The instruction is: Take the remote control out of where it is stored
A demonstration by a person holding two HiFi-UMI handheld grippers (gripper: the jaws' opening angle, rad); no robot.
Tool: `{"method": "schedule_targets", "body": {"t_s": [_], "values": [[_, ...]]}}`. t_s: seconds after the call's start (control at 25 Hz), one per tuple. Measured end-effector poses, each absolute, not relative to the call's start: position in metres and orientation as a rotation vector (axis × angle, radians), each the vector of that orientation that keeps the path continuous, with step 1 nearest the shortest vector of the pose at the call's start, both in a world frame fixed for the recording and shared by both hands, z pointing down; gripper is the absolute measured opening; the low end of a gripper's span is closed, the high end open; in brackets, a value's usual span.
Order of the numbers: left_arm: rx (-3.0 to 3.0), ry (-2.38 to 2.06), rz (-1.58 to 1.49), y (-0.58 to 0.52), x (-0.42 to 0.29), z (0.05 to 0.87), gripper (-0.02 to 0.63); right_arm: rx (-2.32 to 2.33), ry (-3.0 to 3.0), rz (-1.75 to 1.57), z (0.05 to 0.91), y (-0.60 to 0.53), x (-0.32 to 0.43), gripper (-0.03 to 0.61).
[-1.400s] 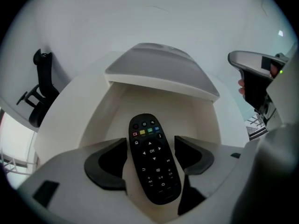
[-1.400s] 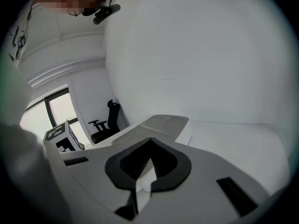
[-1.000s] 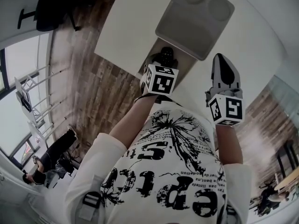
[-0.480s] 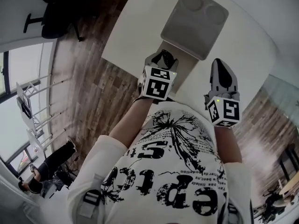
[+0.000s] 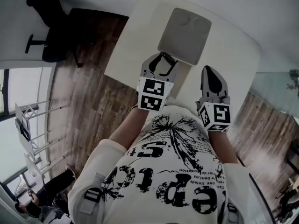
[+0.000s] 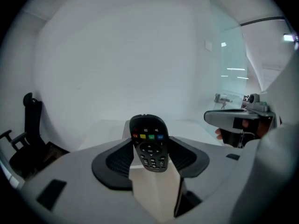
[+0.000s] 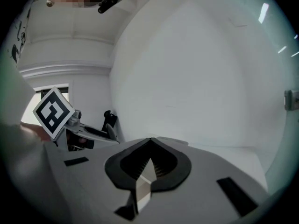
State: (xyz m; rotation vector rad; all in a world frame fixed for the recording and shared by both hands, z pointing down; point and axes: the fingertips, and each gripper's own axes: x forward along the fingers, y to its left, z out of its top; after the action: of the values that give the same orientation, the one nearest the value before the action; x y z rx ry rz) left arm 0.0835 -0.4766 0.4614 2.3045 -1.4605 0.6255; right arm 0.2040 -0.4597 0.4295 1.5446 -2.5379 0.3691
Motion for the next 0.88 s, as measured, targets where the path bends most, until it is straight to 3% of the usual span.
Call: {"method": "schedule_targets", "body": {"t_s": [0.48,0.88], "values": [[2.599,-1.571,0.252,-0.478,0.096,0.347,0.249,1.643,-2.595,0.195,0.372,-0.459,0.211,-0.003],[2.723,-1.579,0.067,-0.475,0.108,0.301,0.249,1.676,-2.603,0.088,0.341,-0.465,0.22,-0.003]]}}
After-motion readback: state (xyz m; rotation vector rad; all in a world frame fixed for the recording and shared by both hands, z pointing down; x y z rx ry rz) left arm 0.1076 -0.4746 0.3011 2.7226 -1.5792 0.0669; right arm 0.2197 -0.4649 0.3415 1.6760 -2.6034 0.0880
